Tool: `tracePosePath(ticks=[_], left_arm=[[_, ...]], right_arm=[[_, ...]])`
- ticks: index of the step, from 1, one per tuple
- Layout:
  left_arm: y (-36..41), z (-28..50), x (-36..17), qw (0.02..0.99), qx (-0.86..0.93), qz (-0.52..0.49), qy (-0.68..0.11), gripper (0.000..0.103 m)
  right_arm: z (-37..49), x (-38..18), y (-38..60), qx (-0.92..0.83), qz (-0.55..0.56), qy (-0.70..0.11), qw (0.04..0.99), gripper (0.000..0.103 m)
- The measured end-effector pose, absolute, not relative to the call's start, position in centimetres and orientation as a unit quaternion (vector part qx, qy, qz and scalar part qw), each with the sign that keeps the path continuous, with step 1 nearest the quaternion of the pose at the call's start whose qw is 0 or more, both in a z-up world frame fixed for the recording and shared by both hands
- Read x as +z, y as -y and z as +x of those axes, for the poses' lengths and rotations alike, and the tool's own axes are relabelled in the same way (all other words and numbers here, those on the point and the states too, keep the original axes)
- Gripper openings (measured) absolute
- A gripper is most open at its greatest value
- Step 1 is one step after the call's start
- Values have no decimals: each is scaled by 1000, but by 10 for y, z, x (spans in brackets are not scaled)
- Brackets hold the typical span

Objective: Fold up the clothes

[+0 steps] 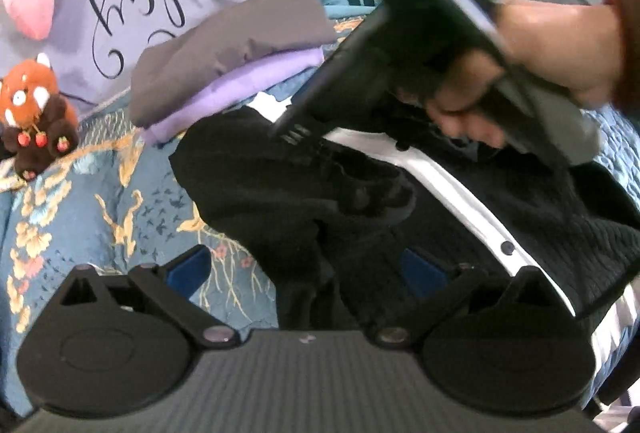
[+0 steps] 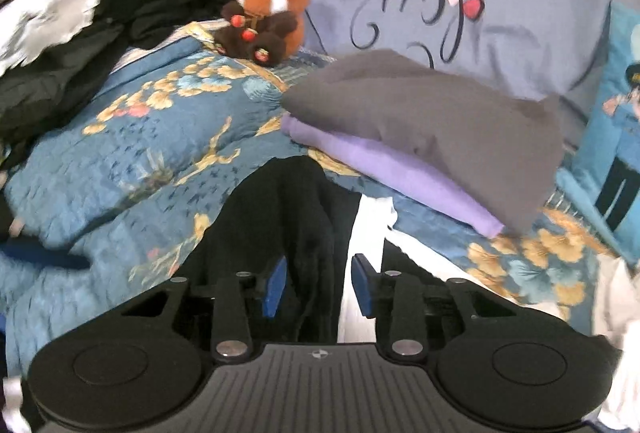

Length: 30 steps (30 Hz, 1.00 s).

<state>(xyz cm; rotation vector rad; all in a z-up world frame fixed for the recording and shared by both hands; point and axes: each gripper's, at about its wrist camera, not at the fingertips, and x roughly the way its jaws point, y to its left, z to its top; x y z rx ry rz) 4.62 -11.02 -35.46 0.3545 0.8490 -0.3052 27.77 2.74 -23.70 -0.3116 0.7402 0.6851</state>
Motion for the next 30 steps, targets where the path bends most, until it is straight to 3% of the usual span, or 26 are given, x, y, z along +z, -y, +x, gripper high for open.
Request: tracePosePath(ticks=[1, 3, 4, 11, 15, 19, 22, 25, 30], left_arm=[[106, 40, -339, 885, -145, 169, -410, 103], [100, 34, -330, 884, -141, 171, -411, 103], [98, 36, -331, 885, -138, 173, -411, 103], [71, 47, -332, 883, -130, 159, -422, 103], [62, 54, -339, 878, -129, 164, -431, 103], [51, 55, -336, 877, -130, 178, -427, 103], [41, 58, -331, 877, -129, 186, -425, 103], [35, 63, -322, 880, -126, 187, -418, 103], [39, 73, -303, 887, -138, 184, -401, 103]], right_arm=[[284, -242, -31, 325, -145, -363, 861, 34], [291, -251, -35, 324, -151, -380, 853, 7], [291, -253, -35, 321, -152, -378, 855, 6], [288, -221, 4, 261, -74, -336, 902, 6], [308, -232, 16, 205, -67, -386, 897, 6], [303, -224, 35, 189, -44, -376, 906, 7], [300, -218, 48, 177, -27, -368, 912, 13], [296, -212, 62, 165, -9, -361, 918, 29], [260, -212, 85, 176, -53, -346, 920, 31]])
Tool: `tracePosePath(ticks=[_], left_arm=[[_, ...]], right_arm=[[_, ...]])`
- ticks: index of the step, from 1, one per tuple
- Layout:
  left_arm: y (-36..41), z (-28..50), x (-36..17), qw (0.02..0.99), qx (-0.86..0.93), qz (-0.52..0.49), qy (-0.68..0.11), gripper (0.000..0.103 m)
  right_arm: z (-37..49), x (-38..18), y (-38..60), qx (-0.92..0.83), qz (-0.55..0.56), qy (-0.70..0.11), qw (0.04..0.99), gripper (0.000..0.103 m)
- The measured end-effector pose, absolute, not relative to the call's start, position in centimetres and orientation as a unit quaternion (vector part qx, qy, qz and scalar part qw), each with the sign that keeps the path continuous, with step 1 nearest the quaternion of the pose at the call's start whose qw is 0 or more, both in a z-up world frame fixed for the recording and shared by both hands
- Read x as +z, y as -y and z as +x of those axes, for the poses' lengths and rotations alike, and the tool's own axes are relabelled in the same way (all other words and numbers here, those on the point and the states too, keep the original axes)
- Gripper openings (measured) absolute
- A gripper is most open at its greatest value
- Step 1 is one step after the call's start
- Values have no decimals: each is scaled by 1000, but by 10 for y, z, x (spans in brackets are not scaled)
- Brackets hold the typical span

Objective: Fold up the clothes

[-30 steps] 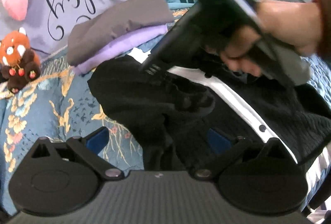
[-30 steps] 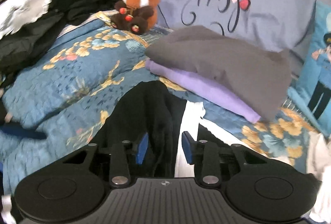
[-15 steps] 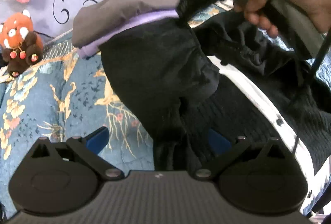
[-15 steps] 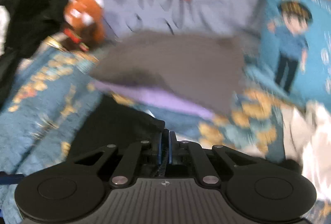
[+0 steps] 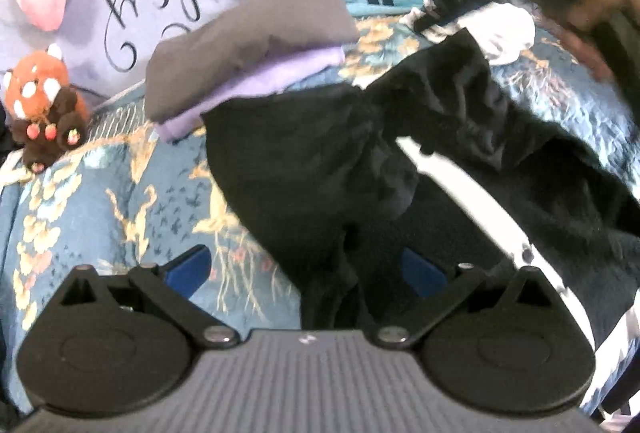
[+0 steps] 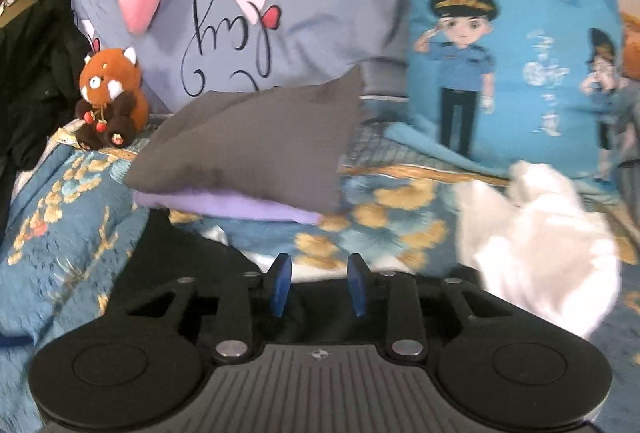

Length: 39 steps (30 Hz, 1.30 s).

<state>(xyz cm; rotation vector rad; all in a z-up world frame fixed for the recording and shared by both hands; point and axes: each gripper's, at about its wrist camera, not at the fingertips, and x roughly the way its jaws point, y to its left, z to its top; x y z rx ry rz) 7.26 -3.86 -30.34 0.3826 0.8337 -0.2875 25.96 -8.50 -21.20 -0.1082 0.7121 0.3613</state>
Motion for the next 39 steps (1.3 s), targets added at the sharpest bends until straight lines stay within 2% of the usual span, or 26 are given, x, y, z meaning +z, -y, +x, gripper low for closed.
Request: tracePosePath(ticks=[6, 12, 13, 14, 15, 17, 19, 22, 26, 31, 35, 39], left_arm=[[56, 89, -291, 886, -159, 184, -394, 103], [63, 90, -283, 888, -160, 177, -394, 103], [62, 88, -283, 887, -157, 178, -395, 103], [61, 86, -284, 887, -154, 180, -397, 103], [59, 85, -284, 886, -151, 183, -399, 103], [53, 81, -286, 884, -143, 186, -404, 103], [45, 79, -288, 883, -139, 180, -411, 103], [35, 78, -290, 882, -131, 170, -420, 103], [27, 75, -289, 883, -127, 161, -421, 103], [25, 72, -289, 884, -128, 159, -420, 103], [23, 70, -288, 885, -130, 154, -420, 103], [22, 67, -288, 884, -131, 151, -424, 103]], right_arm=[[195, -227, 96, 229, -154, -331, 902, 31], [184, -257, 84, 233, -132, -359, 894, 31], [186, -259, 81, 227, -130, -356, 897, 28], [187, -261, 76, 219, -137, -349, 901, 10], [184, -260, 70, 216, -151, -334, 905, 7], [172, -258, 58, 226, -191, -299, 907, 7], [161, -259, 43, 266, -241, -297, 885, 7], [159, -266, 35, 298, -262, -330, 856, 13], [164, -252, 50, 327, -185, -348, 859, 32], [175, -217, 70, 320, -110, -308, 889, 51], [218, -211, 78, 253, -93, -319, 908, 51], [265, -223, 77, 229, -61, -371, 898, 47]])
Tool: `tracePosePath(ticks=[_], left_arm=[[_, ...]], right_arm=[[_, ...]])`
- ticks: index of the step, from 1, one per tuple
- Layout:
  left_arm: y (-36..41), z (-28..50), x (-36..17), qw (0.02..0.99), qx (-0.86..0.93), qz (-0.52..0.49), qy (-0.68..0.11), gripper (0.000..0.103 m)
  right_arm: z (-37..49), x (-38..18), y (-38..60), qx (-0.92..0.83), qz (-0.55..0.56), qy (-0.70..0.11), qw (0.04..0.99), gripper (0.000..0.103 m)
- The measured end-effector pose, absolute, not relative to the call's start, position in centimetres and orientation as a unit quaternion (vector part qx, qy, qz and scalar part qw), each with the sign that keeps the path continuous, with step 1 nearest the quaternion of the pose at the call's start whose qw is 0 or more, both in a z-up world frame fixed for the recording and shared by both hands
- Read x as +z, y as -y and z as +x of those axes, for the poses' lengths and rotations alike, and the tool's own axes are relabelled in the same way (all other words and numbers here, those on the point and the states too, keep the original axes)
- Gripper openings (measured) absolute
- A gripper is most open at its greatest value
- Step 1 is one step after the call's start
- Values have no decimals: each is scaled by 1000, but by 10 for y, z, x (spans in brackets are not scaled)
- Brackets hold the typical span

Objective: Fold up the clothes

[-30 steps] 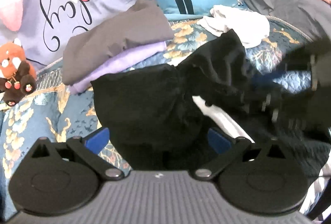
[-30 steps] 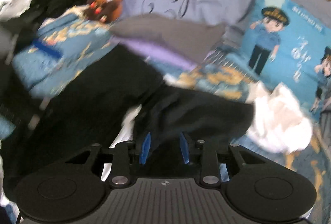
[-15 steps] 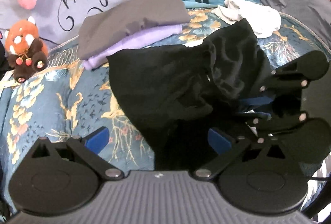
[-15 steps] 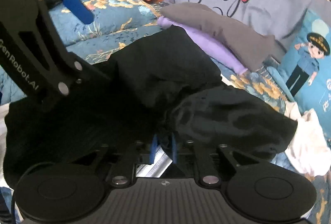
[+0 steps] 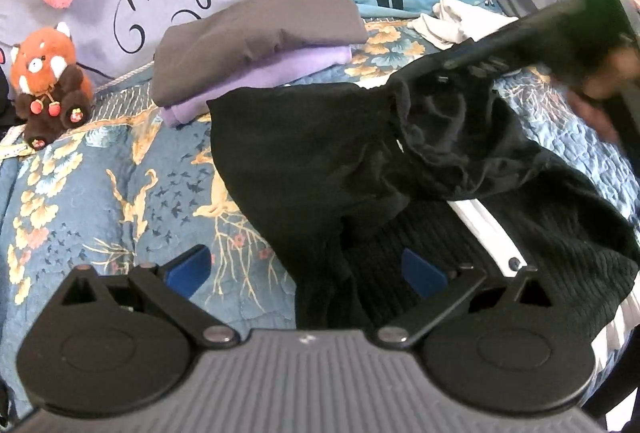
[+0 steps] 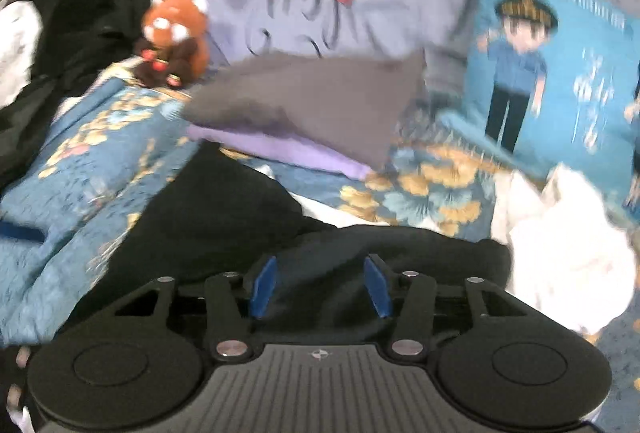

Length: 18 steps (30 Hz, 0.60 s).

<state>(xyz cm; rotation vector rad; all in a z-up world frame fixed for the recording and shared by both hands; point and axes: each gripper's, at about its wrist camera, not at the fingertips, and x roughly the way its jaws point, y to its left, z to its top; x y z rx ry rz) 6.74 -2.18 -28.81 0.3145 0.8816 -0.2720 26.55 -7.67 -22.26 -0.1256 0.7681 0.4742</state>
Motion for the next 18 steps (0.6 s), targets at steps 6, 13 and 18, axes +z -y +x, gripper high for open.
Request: tracePosePath(ticks=[6, 13, 18], left_arm=[[26, 64, -288, 881, -142, 152, -425, 103], [26, 63, -289, 880, -147, 147, -426, 103], [24, 64, -290, 880, -146, 143, -429, 103]], right_arm=[[299, -243, 60, 203, 10, -434, 877, 30], [294, -238, 56, 190, 4, -435, 880, 0], [285, -223, 59, 192, 6, -408, 893, 0]])
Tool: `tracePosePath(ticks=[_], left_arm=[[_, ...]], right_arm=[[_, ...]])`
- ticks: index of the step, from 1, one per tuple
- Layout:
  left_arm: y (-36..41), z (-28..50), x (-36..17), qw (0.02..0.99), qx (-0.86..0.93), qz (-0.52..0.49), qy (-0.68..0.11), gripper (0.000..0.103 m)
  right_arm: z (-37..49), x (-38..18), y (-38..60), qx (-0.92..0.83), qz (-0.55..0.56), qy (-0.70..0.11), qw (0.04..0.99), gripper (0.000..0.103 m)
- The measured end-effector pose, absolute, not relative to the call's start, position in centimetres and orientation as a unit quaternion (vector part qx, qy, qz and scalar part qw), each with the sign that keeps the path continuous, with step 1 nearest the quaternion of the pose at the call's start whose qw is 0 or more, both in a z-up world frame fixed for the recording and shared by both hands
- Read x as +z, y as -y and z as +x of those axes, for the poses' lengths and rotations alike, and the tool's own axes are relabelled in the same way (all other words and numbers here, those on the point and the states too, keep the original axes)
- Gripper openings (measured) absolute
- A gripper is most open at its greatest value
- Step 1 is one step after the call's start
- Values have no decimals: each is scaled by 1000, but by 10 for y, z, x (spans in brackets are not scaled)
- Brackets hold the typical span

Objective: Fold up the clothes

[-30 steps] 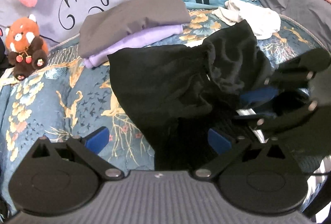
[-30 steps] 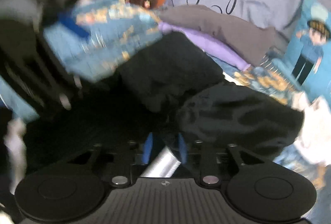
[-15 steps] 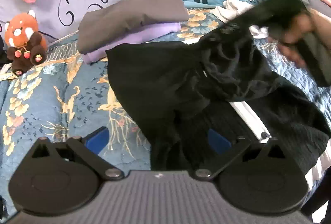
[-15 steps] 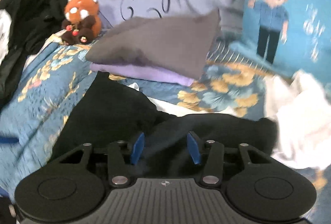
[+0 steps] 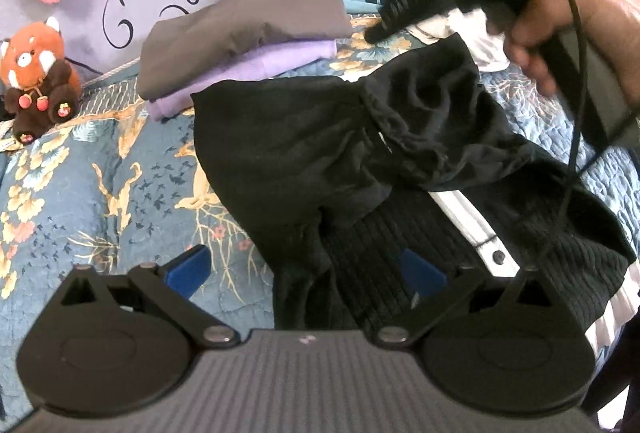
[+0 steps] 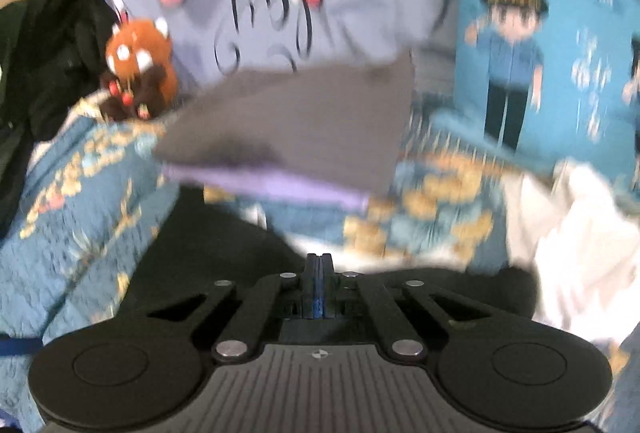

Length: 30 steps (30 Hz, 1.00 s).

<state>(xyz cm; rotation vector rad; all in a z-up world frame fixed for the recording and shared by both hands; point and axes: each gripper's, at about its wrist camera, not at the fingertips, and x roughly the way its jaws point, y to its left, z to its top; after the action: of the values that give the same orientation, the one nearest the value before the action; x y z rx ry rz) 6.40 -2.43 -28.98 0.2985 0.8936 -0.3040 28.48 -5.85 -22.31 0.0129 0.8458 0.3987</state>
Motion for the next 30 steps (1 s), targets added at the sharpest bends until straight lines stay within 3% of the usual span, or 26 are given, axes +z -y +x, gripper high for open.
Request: tracePosePath(ticks=[5, 12, 20, 24, 30], left_arm=[[22, 62, -285, 882, -143, 148, -424, 103], [4, 58, -293, 878, -127, 138, -440, 103], [-35, 36, -290, 877, -90, 116, -457, 103], [-58, 29, -284, 877, -87, 94, -464, 103], [-69, 13, -289, 857, -187, 60, -477, 103]], right_arm=[[275, -208, 61, 195, 8, -380, 904, 4], [220, -206, 82, 193, -7, -367, 910, 20], [133, -216, 116, 189, -36, -368, 910, 22], [89, -221, 133, 187, -50, -368, 910, 45], [47, -234, 178, 177, -51, -394, 900, 46]])
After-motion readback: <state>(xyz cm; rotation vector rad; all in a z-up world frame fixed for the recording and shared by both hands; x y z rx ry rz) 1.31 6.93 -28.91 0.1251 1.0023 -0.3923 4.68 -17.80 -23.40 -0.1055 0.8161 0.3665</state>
